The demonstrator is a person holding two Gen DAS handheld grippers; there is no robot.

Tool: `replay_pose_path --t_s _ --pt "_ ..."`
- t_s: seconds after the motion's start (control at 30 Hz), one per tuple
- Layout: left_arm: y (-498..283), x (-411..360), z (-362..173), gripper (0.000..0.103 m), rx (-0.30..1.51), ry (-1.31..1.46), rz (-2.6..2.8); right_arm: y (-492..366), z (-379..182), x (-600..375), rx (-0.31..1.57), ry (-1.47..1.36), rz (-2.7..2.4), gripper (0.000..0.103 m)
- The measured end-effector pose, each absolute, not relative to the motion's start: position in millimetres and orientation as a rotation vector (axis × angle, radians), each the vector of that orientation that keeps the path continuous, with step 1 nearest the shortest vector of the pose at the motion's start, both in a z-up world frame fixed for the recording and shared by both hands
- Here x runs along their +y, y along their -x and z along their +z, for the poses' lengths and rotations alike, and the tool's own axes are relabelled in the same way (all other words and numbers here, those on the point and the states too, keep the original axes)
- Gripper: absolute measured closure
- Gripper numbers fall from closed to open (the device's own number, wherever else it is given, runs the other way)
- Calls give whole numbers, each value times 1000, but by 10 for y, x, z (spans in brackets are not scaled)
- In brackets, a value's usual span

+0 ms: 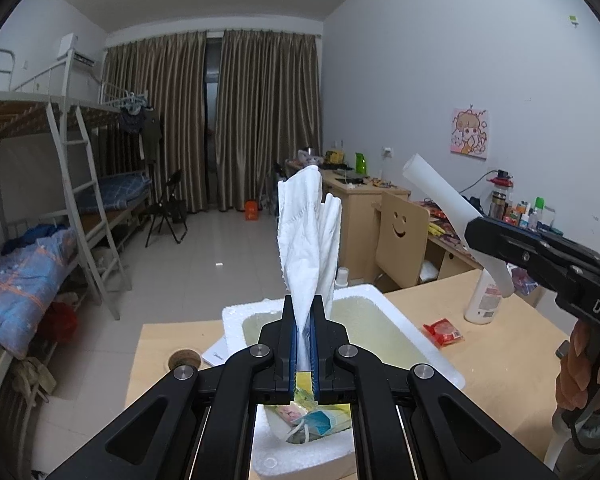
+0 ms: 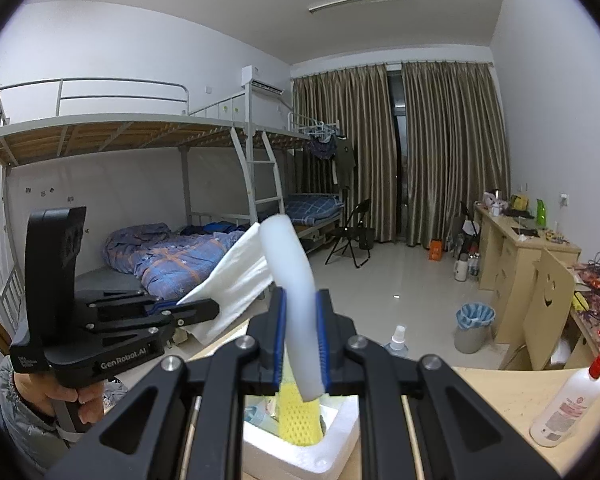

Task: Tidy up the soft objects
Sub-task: 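Lower the white cloth into the foam box and open the left gripper, then lower the foam tube into the box and open the right gripper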

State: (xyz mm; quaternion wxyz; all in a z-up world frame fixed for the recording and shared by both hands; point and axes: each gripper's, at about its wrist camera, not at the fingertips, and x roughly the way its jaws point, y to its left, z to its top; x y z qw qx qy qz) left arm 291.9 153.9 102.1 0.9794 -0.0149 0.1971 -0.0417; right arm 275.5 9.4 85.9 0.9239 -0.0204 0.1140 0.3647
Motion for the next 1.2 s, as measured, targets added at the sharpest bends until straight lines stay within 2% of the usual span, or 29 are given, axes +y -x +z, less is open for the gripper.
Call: replay_pose_path --t_s 0.77,0.83,0.87,0.9,0.93,0.97,1.0,1.07,1.2 --pt "-3145 1497 749 96 469 4 -99 -2882 821 159 299 55 752 86" --pt "-3131 1509 749 90 466 0 -87 -2877 826 163 297 56 752 86" --pt "-3134 1507 750 80 467 -4 -85 -2891 828 157 297 56 752 86" --pt "-3133 1509 749 60 468 -3 -81 -2892 832 155 296 55 753 86" --pt "-3132 1508 747 48 466 -4 -76 -2907 841 151 295 55 752 86" --pt "-3127 1515 748 28 462 -3 -68 -2919 850 148 295 54 751 86" --pt "-3117 1525 751 19 454 0 -59 -2926 849 152 296 53 752 86" --pt "-3087 1551 772 17 431 4 -35 -2921 836 146 295 55 751 86" --pt "-3021 1588 805 1 405 5 -33 -2916 823 143 294 57 752 86"
